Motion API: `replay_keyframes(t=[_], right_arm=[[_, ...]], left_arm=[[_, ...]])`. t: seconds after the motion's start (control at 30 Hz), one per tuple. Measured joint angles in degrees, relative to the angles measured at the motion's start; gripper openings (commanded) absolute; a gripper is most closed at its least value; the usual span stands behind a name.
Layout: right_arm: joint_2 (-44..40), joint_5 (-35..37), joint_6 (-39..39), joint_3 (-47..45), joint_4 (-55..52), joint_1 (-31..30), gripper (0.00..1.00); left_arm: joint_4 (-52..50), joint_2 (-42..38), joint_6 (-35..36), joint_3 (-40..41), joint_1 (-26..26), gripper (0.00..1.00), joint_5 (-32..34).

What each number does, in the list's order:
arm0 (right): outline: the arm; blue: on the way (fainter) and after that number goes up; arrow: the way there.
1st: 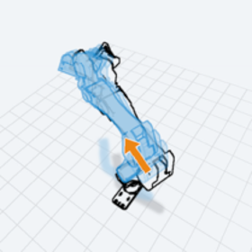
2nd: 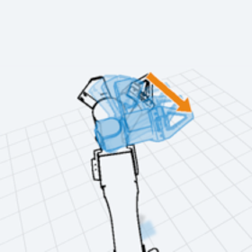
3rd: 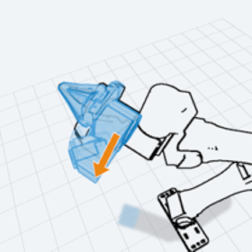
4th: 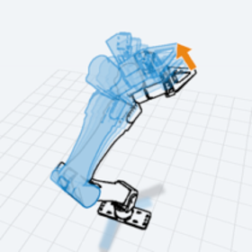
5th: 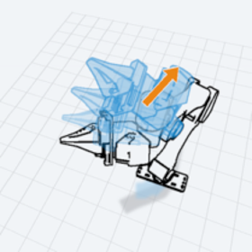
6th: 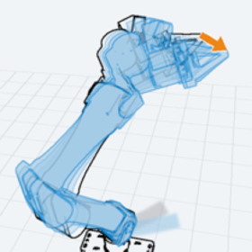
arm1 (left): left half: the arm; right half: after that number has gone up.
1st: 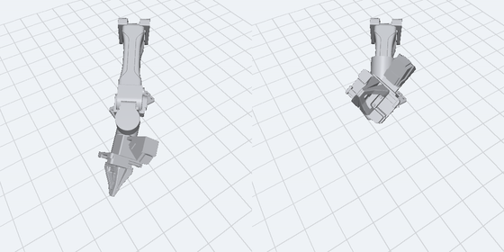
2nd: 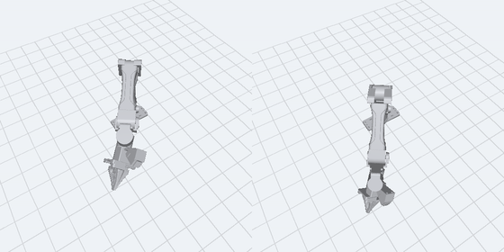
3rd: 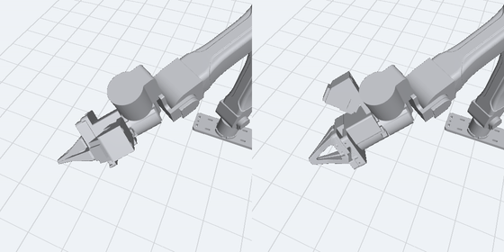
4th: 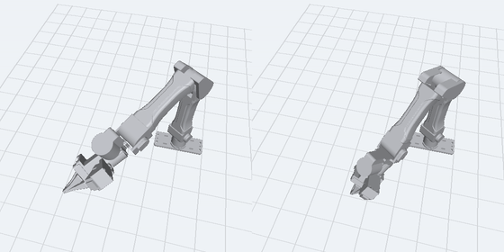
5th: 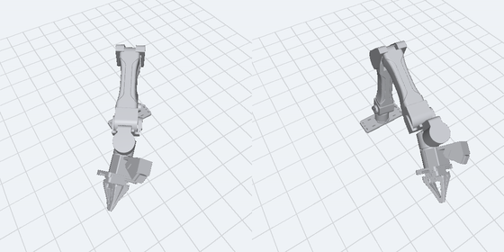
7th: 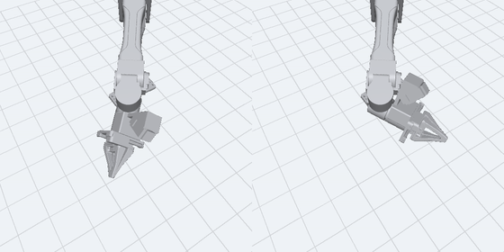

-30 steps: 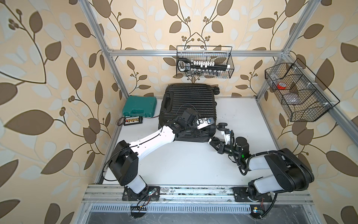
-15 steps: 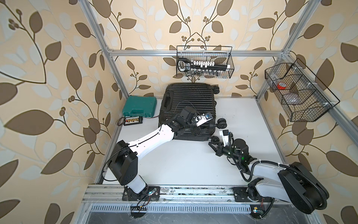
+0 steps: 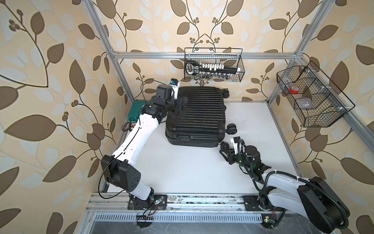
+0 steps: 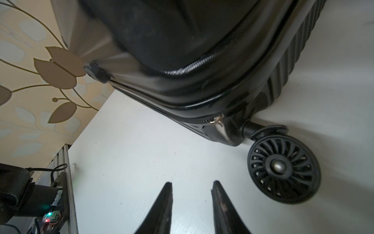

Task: Close the suitcase zippers
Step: Zip the zipper on the suitcase.

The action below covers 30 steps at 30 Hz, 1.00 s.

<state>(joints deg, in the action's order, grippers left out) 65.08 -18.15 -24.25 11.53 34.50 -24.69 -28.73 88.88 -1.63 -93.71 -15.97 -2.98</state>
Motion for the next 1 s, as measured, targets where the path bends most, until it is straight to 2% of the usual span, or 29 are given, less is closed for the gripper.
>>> replay_keyframes(t=[0.13,0.3,0.8,0.9,1.0], right_arm=[[-0.8,2.4,3.1,0.0,0.5,0.0,0.46],[-0.2,5.0,7.0,0.0,3.4,0.0,0.48],[13.7,6.6,11.3,2.8,10.7,0.0,0.41],[16.0,6.4,11.5,3.4,11.9,0.0,0.34],[18.1,5.7,11.7,4.1,12.6,0.0,0.31]], left_arm=[[-3.7,2.6,-4.0,0.0,4.2,0.92,-3.3],[-6.5,5.6,-6.1,0.0,5.2,0.91,-7.2],[-8.9,6.6,-6.5,-0.2,6.0,0.91,-11.5],[-9.1,6.7,-6.5,-0.2,6.0,0.91,-11.6],[-9.2,7.0,-6.5,-0.2,6.0,0.91,-11.6]])
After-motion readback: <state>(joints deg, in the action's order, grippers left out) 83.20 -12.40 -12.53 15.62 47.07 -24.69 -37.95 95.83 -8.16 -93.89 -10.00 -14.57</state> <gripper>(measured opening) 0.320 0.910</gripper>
